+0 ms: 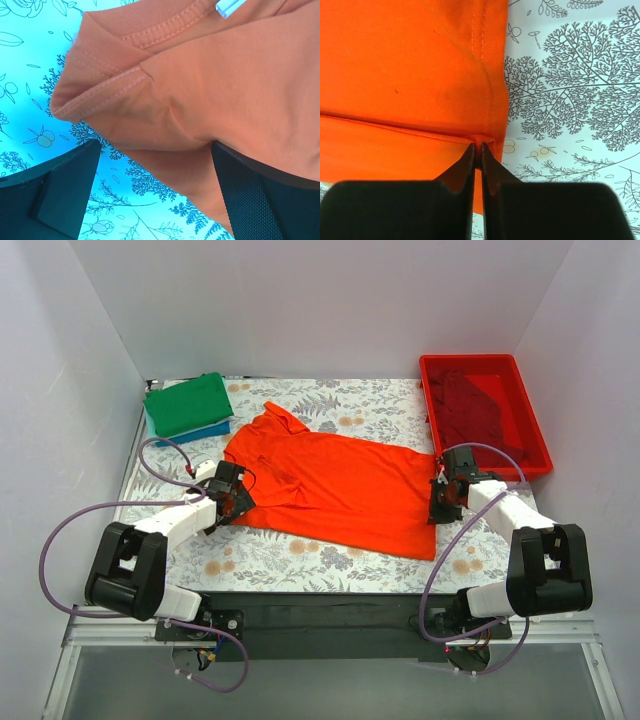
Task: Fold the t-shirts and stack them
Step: Fold the tshirt
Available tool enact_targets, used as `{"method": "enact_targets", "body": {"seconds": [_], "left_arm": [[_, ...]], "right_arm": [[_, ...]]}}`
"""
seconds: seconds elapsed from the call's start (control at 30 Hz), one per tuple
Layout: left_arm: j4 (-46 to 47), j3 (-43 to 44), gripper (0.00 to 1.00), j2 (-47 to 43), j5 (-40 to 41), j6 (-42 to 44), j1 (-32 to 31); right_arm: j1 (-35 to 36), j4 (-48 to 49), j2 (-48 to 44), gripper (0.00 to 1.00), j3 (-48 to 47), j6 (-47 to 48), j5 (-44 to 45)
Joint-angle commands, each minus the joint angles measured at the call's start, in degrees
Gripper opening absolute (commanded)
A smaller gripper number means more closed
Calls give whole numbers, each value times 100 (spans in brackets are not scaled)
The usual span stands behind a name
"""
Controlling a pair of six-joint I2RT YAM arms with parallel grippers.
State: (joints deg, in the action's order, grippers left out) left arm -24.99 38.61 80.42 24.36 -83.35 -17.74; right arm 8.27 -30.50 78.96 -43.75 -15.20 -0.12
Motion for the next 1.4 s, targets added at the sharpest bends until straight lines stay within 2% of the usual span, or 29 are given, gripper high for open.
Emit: {"method": "enact_targets", "body": {"seconds": [0.0,0.33,0.43,0.47,0.53,0.57,0.67,0.83,0.97,1.13,1.2,1.37], "left_arm": [[-6,-55,93,-167,201,65,33],[56,15,93,-123,34,205,25],[74,111,93,-220,-106,337,25],[74,199,93,-246,-150,433,25],[39,313,93,-378,-264,539,25],[12,462,93,-430,-274,591,25],[-181,761,93,-562,-274,776,25],[-480,1428,94,-721,-309,1022,25],[-366,1667,94,-608,-633,1014,-28],[-86,1852,93,-150,-906,803,-388],[73,1861,93,95,-985,689,-608],[890,1650,93,588,-1294,487,-766]], "right_arm": [[-124,-158,-153,9,-222,105,179],[-282,-175,-83,12,-231,193,240],[-291,-175,-47,22,-266,167,293],[-291,-175,-47,35,-266,167,328],[-291,-193,-100,49,-275,123,346],[-291,-202,-161,59,-283,114,381],[-291,-254,-354,67,-292,88,486],[-230,-334,-943,68,-380,96,504],[147,-334,-1304,68,-503,-79,312],[1035,-89,-1059,68,-539,-553,57],[1289,114,-848,68,-398,-764,-321],[1598,984,-435,68,23,-1108,-928]]}}
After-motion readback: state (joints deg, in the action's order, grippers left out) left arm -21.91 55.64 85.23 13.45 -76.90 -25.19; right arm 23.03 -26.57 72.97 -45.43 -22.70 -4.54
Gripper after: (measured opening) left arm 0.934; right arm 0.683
